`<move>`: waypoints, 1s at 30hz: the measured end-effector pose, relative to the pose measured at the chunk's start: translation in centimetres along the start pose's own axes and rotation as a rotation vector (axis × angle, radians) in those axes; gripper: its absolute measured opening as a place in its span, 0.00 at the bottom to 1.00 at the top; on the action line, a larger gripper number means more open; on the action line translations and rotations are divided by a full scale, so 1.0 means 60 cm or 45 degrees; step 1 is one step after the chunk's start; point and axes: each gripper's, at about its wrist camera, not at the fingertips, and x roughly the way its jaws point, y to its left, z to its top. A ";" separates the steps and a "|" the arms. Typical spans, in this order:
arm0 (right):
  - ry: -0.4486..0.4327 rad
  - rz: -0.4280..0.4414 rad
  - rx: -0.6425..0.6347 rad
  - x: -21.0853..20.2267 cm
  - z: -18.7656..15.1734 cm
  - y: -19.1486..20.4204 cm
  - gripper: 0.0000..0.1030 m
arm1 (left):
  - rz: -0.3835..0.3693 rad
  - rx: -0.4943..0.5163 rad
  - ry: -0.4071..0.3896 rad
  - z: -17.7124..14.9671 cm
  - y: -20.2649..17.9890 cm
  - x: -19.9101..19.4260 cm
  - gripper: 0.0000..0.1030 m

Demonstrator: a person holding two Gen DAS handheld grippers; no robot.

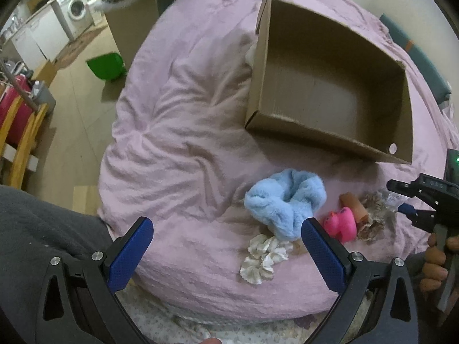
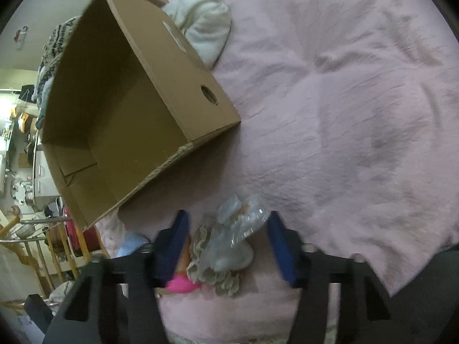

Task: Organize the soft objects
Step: 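Grasp the white lace scrunchie with the left tool while the right tool grasps the clear bag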

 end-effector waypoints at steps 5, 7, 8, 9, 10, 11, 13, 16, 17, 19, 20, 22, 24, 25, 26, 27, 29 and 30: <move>0.005 -0.018 -0.027 0.015 0.011 0.006 0.24 | -0.007 0.015 0.089 -0.005 -0.007 0.024 0.98; -0.028 -0.027 -0.041 0.005 0.010 0.005 0.23 | -0.022 0.033 0.128 -0.010 -0.014 0.034 0.90; -0.045 -0.012 -0.043 -0.001 0.009 0.006 0.23 | -0.024 0.057 0.155 -0.014 -0.020 0.041 0.90; -0.058 0.011 -0.045 -0.008 0.008 0.004 0.22 | -0.028 0.085 0.184 -0.019 -0.028 0.049 0.89; -0.069 0.030 -0.048 -0.018 0.005 0.003 0.22 | -0.035 0.107 0.209 -0.024 -0.035 0.054 0.87; -0.083 0.048 -0.052 -0.025 0.002 0.004 0.22 | -0.042 0.125 0.226 -0.028 -0.041 0.059 0.85; -0.102 0.086 -0.070 -0.037 -0.007 0.009 0.16 | -0.050 0.170 0.259 -0.037 -0.055 0.071 0.78; -0.093 0.119 -0.118 -0.041 -0.021 0.018 0.15 | -0.052 0.199 0.301 -0.047 -0.068 0.092 0.64; -0.090 0.120 -0.134 -0.042 -0.024 0.022 0.15 | -0.068 0.198 0.308 -0.048 -0.070 0.097 0.58; -0.086 0.122 -0.162 -0.040 -0.029 0.029 0.15 | -0.046 0.212 0.306 -0.049 -0.075 0.104 0.37; -0.087 0.125 -0.176 -0.039 -0.031 0.033 0.15 | -0.048 0.215 0.315 -0.051 -0.076 0.107 0.31; -0.094 0.144 -0.204 -0.039 -0.038 0.041 0.15 | -0.076 0.202 0.337 -0.055 -0.074 0.106 0.16; -0.096 0.161 -0.224 -0.045 -0.041 0.044 0.15 | -0.084 0.210 0.317 -0.057 -0.073 0.097 0.14; -0.093 0.173 -0.231 -0.047 -0.044 0.046 0.15 | -0.090 0.219 0.299 -0.058 -0.073 0.087 0.14; -0.085 0.184 -0.236 -0.045 -0.047 0.049 0.15 | -0.092 0.223 0.291 -0.058 -0.073 0.080 0.14; -0.079 0.190 -0.239 -0.042 -0.049 0.049 0.15 | -0.098 0.221 0.284 -0.059 -0.072 0.071 0.13; -0.071 0.206 -0.252 -0.045 -0.057 0.052 0.15 | -0.114 0.216 0.264 -0.062 -0.068 0.050 0.13; -0.072 0.211 -0.263 -0.048 -0.060 0.053 0.15 | -0.120 0.215 0.253 -0.064 -0.063 0.041 0.13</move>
